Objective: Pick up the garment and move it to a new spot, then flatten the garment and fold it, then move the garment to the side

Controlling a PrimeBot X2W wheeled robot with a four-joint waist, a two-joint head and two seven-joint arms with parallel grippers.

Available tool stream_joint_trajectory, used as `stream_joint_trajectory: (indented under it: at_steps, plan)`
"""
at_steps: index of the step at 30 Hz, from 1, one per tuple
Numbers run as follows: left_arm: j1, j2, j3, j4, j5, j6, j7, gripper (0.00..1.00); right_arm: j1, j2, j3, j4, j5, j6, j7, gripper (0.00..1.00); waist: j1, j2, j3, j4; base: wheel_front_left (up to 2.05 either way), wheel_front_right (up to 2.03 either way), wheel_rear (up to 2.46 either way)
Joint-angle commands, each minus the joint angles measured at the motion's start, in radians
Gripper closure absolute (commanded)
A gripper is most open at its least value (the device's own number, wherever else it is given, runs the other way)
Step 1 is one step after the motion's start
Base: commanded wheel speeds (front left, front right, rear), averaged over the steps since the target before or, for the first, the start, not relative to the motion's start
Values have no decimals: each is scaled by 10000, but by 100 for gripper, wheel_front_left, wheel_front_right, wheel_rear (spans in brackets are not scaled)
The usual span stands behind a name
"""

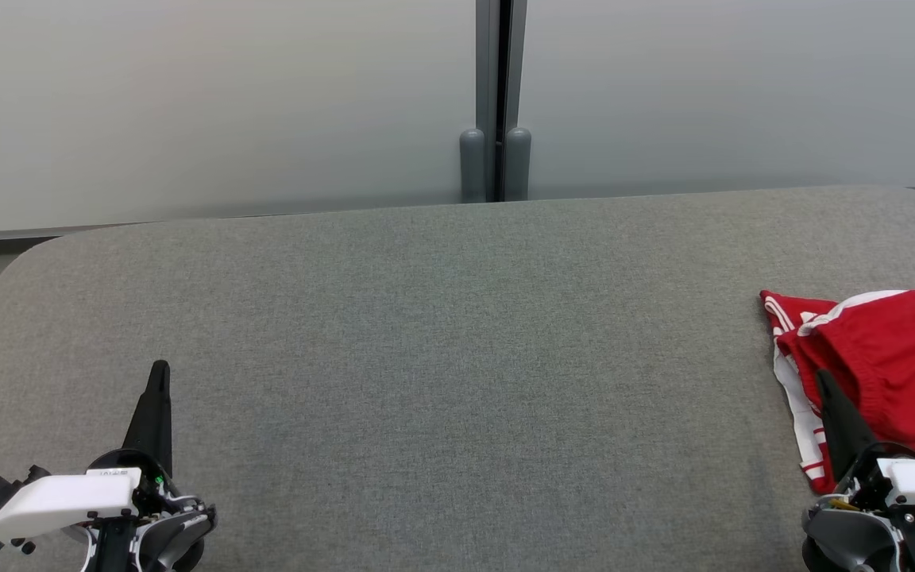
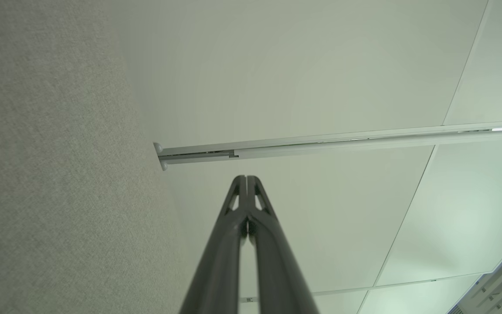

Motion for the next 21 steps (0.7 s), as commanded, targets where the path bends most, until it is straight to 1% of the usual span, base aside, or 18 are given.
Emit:
stream_joint_trajectory:
  at_steps: [1,21]
  plan:
    - [-124,26,45,-30,-16,-32,38,100,-80,-21,-26,24,11,4,42,100,0,0,0,0,0,0,0]
    - [-123,26,43,-32,-16,-32,36,100,-83,-12,-40,24,-12,4,52,100,0,0,0,0,0,0,0]
